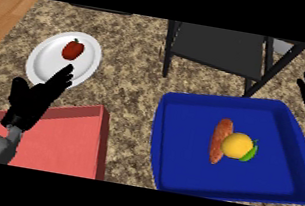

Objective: Pick the sweet potato from the tray and place it in the tiered shelf

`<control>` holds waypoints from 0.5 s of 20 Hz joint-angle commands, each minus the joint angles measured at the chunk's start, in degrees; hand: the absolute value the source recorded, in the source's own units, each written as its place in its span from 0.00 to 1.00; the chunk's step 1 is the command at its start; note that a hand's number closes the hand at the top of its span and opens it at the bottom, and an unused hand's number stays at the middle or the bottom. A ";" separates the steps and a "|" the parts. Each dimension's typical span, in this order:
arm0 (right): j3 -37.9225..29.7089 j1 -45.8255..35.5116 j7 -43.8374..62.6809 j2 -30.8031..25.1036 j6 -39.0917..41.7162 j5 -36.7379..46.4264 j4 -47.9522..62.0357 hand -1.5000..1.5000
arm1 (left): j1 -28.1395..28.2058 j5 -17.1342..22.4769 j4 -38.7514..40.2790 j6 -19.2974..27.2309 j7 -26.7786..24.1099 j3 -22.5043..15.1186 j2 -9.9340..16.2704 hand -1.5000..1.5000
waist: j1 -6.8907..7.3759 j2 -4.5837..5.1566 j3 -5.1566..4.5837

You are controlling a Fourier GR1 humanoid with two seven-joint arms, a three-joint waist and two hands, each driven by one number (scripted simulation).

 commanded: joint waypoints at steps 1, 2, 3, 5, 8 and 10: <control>1.05 4.53 -2.03 -0.46 -3.25 5.39 -5.55 1.00 | 1.51 -2.12 0.25 3.67 -0.27 1.26 -1.06 0.50 | -2.09 1.60 -1.00; 0.04 4.52 -5.24 -1.67 -6.40 9.59 -2.97 1.00 | 1.64 1.37 -0.28 2.03 2.04 3.75 0.95 0.50 | -1.77 1.59 -0.99; -0.95 6.02 -3.41 -5.06 -9.10 12.19 -6.23 1.00 | 4.68 1.68 0.02 4.33 1.51 3.74 -0.50 0.50 | -2.39 1.13 -1.11; -3.37 8.85 -5.06 -10.47 -13.40 19.09 -6.50 1.00 | 6.36 3.65 1.63 5.84 3.55 5.99 -0.15 0.50 | -3.84 0.68 -1.29; -3.50 17.91 4.51 -16.29 -18.91 27.71 2.70 1.00 | 8.09 5.32 1.57 6.33 4.16 6.47 -1.70 0.50 | -5.65 1.79 -1.82; -2.81 20.47 7.60 -9.65 -25.65 27.67 -2.64 1.00 | 6.82 5.90 0.69 7.18 6.19 6.78 -2.60 0.50 | -4.69 1.40 -1.23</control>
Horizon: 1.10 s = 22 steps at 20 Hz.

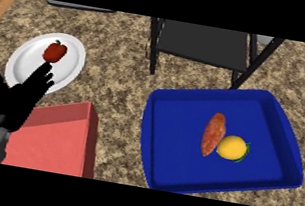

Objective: Pick the sweet potato from the tray and place it in the tiered shelf

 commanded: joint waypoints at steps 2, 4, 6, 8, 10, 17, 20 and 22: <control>0.98 14.18 1.71 4.31 -10.07 5.91 -8.48 0.00 | 5.51 0.91 1.39 2.58 1.95 -0.97 -3.61 0.50 | -0.19 0.37 -0.33; 2.25 14.20 3.15 2.55 -8.50 7.76 -12.81 0.00 | 4.14 0.86 4.51 0.22 0.95 0.52 -2.64 0.50 | 1.05 0.81 -0.34; 5.19 19.39 4.45 2.07 -7.48 9.53 -19.48 0.00 | 4.60 -0.34 1.04 2.70 3.39 -1.61 -3.94 0.50 | 0.78 0.58 -0.33; 6.58 21.21 7.66 -0.34 -4.01 9.08 -25.76 0.00 | 5.33 1.02 -2.29 2.45 5.04 -0.11 -2.55 0.50 | 1.34 0.46 -0.35; 10.31 20.93 13.06 -1.15 -2.82 11.54 -30.26 0.00 | 4.83 -0.22 0.42 1.40 3.73 -0.88 -2.91 0.50 | 1.48 0.76 -0.44; 13.74 16.08 37.05 -7.74 4.03 16.18 -42.57 0.00 | 3.26 -0.41 1.60 0.14 4.07 -0.56 -3.76 0.50 | 2.98 1.22 -0.55; 17.11 10.07 48.81 -6.80 5.60 20.80 -42.34 0.00 | 2.05 -0.47 0.42 -1.01 5.51 -0.70 -3.03 0.50 | 4.03 1.34 -0.51; 20.12 6.86 54.05 -4.82 5.52 25.22 -39.41 0.00 | 2.20 -1.51 0.28 0.54 5.91 -1.67 -4.30 0.50 | 4.72 1.45 -0.49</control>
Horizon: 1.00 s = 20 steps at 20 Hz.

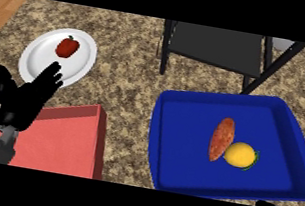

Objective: Pick the sweet potato from the tray and place it in the tiered shelf

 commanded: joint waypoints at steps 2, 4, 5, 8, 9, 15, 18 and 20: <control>4.82 -8.51 17.63 1.85 2.50 9.45 0.49 0.00 | 3.57 -0.19 3.50 -2.24 0.24 -1.08 0.01 0.50 | 1.54 0.74 -0.74; 6.15 -14.07 22.64 3.83 5.18 10.77 2.27 0.00 | 0.37 -0.68 3.81 -0.02 2.87 -0.71 -0.67 0.50 | 1.56 0.79 -0.68; 6.39 -16.75 21.85 5.80 5.53 10.61 7.67 0.00 | 0.23 -0.56 4.57 -1.33 1.29 -1.53 -2.00 0.50 | 2.24 1.14 -0.68; 8.72 -19.62 26.51 7.71 8.78 15.42 10.14 0.00 | 1.96 -0.82 3.08 -1.42 1.77 -1.00 -0.68 0.50 | 2.32 0.78 -0.69; 9.97 -20.24 26.65 10.30 8.23 16.66 13.14 0.00 | 1.22 -1.80 3.38 -0.40 1.40 -1.66 -1.74 0.50 | 2.18 0.87 -0.64; 12.05 -25.90 30.40 16.75 15.29 17.51 19.24 0.00 | 1.80 -2.21 3.87 -0.68 1.27 -1.29 -2.34 0.50 | 0.96 0.51 -0.57; 12.34 -28.87 29.55 19.59 16.79 18.38 25.04 0.00 | 1.81 -1.90 3.90 -1.15 2.04 -0.85 -2.22 0.50 | 0.93 0.57 -0.53; 13.04 -30.08 32.30 21.71 18.22 19.76 25.80 0.00 | 1.56 -1.20 3.34 -1.29 1.95 0.95 -1.40 0.50 | 0.67 0.40 -0.56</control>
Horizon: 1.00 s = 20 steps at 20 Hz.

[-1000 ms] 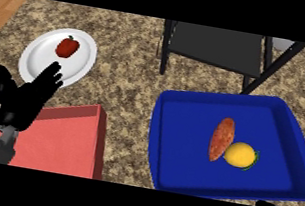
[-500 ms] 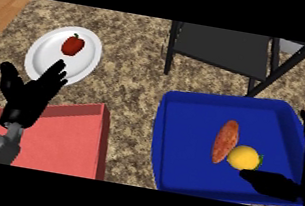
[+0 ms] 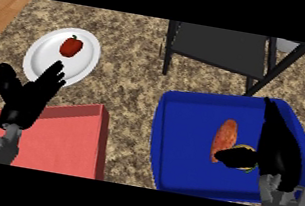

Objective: Pick the sweet potato from the tray and place it in the tiered shelf

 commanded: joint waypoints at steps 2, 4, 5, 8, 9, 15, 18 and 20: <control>1.86 -3.94 14.45 6.25 4.56 4.54 6.13 0.00 | 3.78 -0.80 1.00 1.13 1.74 -1.97 -1.71 0.50 | -0.36 0.32 -0.71; 0.55 -3.45 13.35 6.72 5.03 5.49 7.79 0.00 | 3.39 -0.76 4.81 0.20 -0.52 -0.81 -2.23 0.50 | -1.42 0.49 -0.75; 0.75 -5.36 15.28 8.77 5.46 7.16 7.87 0.00 | 4.13 -0.22 3.30 -0.67 0.83 0.25 -0.03 0.50 | -0.89 0.30 -0.73; 0.80 -4.99 14.87 10.75 6.94 9.53 10.16 0.00 | 4.07 -0.83 3.10 0.00 1.00 -0.53 -1.54 0.50 | -1.33 0.25 -0.71; 0.54 -3.60 14.26 11.53 6.11 10.28 10.27 0.00 | 5.40 -0.55 1.61 0.50 0.63 0.29 -1.35 0.50 | -1.25 0.14 -0.67; -0.69 -5.61 12.17 18.91 5.56 16.12 16.79 0.00 | 2.16 -2.11 5.01 0.37 0.13 0.06 -3.00 0.50 | -1.90 0.53 -0.65; -4.46 -6.12 9.98 18.09 8.58 16.91 18.83 0.00 | 5.28 -0.44 1.49 -2.30 1.13 1.45 -0.44 0.50 | -1.28 0.27 -0.61; -5.24 -5.50 8.29 19.98 6.58 18.87 21.46 0.00 | 3.83 -1.59 1.92 -0.15 1.58 0.85 -2.30 0.50 | -1.53 0.39 -0.59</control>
